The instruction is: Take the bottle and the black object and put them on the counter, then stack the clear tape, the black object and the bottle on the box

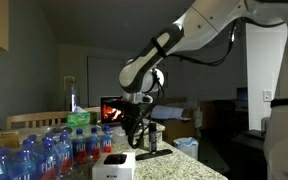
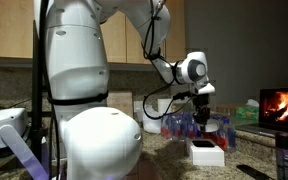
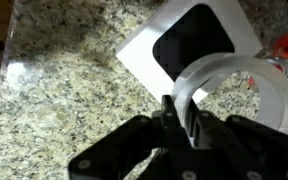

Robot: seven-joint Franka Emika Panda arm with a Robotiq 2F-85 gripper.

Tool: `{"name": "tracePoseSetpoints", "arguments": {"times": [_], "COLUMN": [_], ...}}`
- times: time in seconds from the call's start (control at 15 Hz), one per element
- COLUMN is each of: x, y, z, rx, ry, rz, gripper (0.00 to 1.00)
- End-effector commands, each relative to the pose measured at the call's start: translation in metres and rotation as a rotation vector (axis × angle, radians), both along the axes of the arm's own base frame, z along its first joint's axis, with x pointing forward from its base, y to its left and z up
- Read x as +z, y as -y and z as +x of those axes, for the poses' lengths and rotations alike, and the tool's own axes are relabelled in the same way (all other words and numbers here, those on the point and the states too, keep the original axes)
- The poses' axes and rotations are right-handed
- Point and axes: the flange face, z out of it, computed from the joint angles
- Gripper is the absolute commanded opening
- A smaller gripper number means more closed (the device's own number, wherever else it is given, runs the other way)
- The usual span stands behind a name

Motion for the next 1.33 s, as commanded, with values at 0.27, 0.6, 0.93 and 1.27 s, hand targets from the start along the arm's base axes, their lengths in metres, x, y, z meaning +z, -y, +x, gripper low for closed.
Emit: {"name": "tracePoseSetpoints", "arguments": {"times": [0.27, 0.6, 0.93, 1.27], "x": [0.003, -0.021, -0.079, -0.093], "y": [-0.043, -0.052, -0.054, -0.042], "z": [0.015, 0.011, 0.009, 0.015], "rx": [0.188, 0.145, 0.042, -0.114], "ry": [-0.008, -0.047, -0.153, -0.184], "rz": [0.041, 0.043, 0.064, 0.076], "gripper": [0.14, 0.07, 0.08, 0.08]}}
